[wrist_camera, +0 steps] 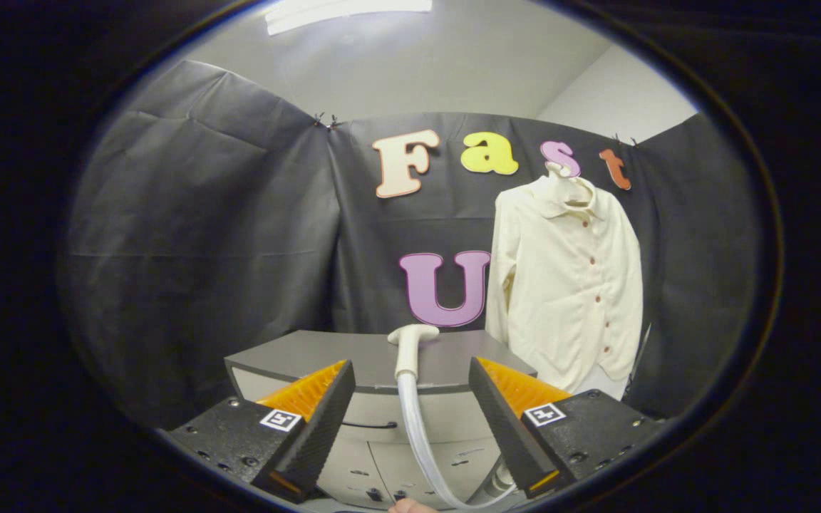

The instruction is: Iron the clothes twice with a garment steamer, once on the left side and once on the right side.

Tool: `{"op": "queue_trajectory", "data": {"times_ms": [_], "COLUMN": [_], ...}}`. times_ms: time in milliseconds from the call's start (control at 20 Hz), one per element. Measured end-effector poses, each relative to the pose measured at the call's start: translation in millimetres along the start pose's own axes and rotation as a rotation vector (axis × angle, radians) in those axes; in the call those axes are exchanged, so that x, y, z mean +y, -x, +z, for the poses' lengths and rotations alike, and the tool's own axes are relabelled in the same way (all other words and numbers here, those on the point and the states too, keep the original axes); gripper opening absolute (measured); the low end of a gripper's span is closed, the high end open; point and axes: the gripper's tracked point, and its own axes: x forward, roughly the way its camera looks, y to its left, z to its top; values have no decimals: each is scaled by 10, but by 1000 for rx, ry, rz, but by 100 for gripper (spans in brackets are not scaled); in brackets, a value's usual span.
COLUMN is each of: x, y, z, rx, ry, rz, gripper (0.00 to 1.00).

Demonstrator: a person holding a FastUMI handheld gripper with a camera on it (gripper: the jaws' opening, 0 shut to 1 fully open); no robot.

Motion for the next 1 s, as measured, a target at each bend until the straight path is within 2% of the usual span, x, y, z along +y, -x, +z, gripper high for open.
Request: {"op": "queue_trajectory", "data": {"times_ms": [700,1000], "x": [-31,71], "y": [-1152,-1603], "z": [-352,-584], "rx": [101,200], "ry": [-21,21], "rz": [-28,-30], "gripper": [95,95]}}
